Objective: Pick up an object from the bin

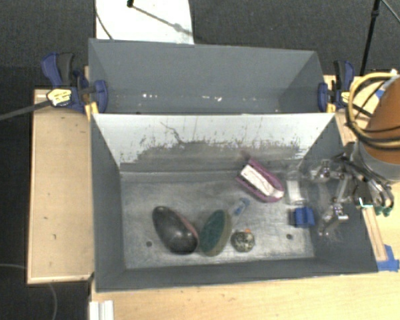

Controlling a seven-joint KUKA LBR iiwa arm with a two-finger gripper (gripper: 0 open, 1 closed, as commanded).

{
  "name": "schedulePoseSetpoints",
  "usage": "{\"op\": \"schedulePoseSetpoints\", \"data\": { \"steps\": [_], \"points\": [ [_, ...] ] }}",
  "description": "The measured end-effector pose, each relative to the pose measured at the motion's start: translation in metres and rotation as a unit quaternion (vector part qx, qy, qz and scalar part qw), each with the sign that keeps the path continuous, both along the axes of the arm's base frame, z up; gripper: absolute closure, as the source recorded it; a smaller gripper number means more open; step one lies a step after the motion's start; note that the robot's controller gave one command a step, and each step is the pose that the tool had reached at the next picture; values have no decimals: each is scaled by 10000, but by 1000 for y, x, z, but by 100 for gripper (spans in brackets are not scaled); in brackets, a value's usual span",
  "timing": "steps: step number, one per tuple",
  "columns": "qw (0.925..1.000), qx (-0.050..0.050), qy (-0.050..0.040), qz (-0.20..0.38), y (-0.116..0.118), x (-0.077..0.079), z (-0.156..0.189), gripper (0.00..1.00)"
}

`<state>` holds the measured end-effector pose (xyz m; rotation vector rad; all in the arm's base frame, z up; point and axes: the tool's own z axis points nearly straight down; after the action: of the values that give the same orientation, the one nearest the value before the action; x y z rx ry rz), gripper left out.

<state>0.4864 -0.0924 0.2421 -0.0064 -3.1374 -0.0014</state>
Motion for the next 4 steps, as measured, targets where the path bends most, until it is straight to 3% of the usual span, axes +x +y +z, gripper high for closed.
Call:
{"op": "schedulePoseSetpoints", "data": {
  "steps": [1,2,3,4],
  "points": [
    [9940,1,1,-1096,-29,34,-160,0],
    [9992,70,52,-395,-49,90,-171,0],
    [10000,5,-33,89,-1,94,-157,0],
    [9931,7,-59,1174,65,99,-131,0]
  ]
}}
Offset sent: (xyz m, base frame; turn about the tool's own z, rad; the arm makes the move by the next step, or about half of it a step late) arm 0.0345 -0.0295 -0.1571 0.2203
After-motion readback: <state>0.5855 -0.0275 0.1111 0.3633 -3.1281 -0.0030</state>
